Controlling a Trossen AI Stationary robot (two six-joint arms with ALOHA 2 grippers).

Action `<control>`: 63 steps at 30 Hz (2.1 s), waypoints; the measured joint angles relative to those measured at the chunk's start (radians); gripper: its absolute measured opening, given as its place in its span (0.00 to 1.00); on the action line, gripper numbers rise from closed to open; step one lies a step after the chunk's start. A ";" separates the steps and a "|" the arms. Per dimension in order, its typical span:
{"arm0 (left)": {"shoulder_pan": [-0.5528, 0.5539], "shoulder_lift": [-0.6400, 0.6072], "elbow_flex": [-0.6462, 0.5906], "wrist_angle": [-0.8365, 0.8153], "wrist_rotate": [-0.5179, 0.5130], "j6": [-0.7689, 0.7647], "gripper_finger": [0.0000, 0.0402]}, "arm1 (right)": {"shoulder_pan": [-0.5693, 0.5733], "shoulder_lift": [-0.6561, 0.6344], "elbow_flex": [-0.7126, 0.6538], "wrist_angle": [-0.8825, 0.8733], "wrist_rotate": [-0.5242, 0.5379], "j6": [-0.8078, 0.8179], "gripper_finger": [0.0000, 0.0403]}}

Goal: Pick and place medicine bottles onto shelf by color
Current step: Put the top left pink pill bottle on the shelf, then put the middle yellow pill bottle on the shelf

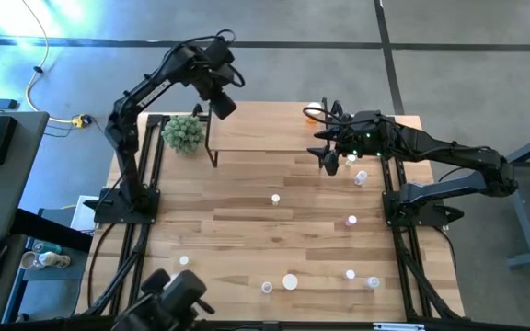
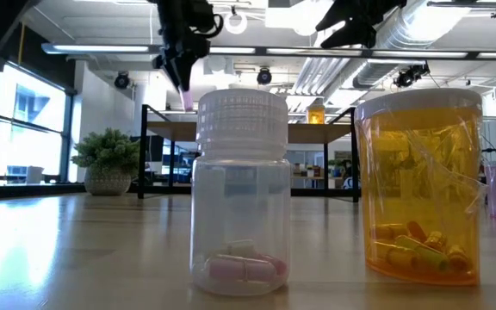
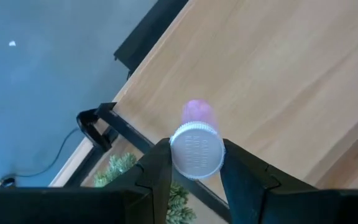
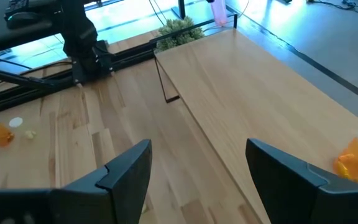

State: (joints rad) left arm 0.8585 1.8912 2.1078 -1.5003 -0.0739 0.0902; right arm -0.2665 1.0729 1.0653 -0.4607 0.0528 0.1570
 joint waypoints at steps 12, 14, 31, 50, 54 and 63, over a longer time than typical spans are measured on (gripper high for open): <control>0.000 0.108 0.006 -0.007 -0.020 -0.005 0.28 | 0.000 0.000 0.000 -0.010 0.000 0.001 0.63; 0.000 0.121 0.006 -0.006 -0.021 -0.006 0.28 | 0.000 0.000 0.000 -0.010 0.000 0.001 0.63; -0.002 0.127 0.008 -0.001 -0.027 0.015 0.28 | 0.000 0.000 0.000 -0.010 0.000 0.002 0.63; -0.002 0.130 0.005 0.003 -0.061 0.035 0.44 | 0.000 0.000 0.000 -0.010 0.000 0.000 0.63; -0.002 0.126 0.005 0.002 -0.061 0.044 0.44 | 0.000 0.000 0.000 -0.010 0.000 0.000 0.63; -0.005 0.120 0.094 -0.008 -0.066 0.045 0.44 | 0.000 0.000 0.000 -0.010 0.000 0.000 0.63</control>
State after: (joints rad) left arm 0.8539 2.0109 2.2014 -1.5083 -0.1394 0.1351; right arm -0.2664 1.0729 1.0653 -0.4706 0.0528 0.1570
